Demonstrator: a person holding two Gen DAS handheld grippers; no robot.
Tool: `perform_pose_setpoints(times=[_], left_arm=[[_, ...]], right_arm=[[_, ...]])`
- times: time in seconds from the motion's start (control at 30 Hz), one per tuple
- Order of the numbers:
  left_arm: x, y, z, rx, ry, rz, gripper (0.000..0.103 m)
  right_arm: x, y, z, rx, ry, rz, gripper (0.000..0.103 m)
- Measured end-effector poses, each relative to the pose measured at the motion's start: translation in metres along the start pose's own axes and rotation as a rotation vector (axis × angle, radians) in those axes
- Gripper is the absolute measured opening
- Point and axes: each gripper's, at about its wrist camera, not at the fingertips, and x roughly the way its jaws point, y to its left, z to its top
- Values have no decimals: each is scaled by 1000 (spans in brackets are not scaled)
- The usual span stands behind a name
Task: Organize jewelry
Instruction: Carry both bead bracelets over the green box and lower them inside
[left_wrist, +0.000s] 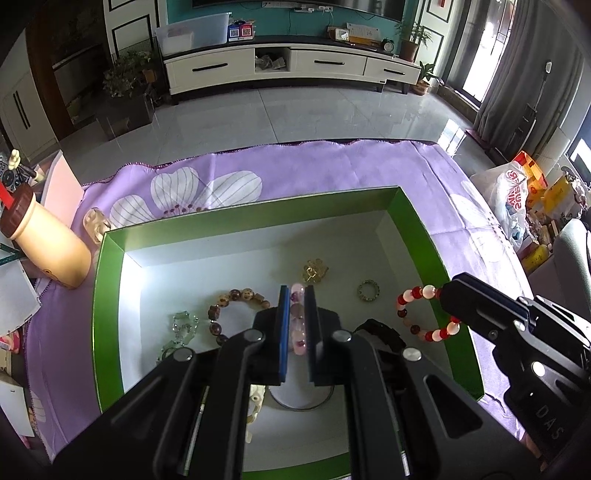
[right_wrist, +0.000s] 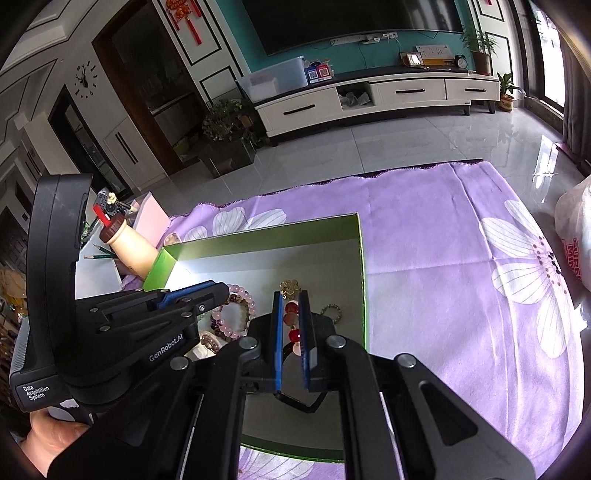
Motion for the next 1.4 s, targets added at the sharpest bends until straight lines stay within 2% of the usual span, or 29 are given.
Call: perform_pose_setpoints(times=[0.5,1.4], left_arm=[[19,-3,7,13,22,17,7],[30,-13,6,46,40,39,7]], right_arm=[[16,-4,7,-20,12,-28,7],[31,-3,4,-55,39,-65,7]])
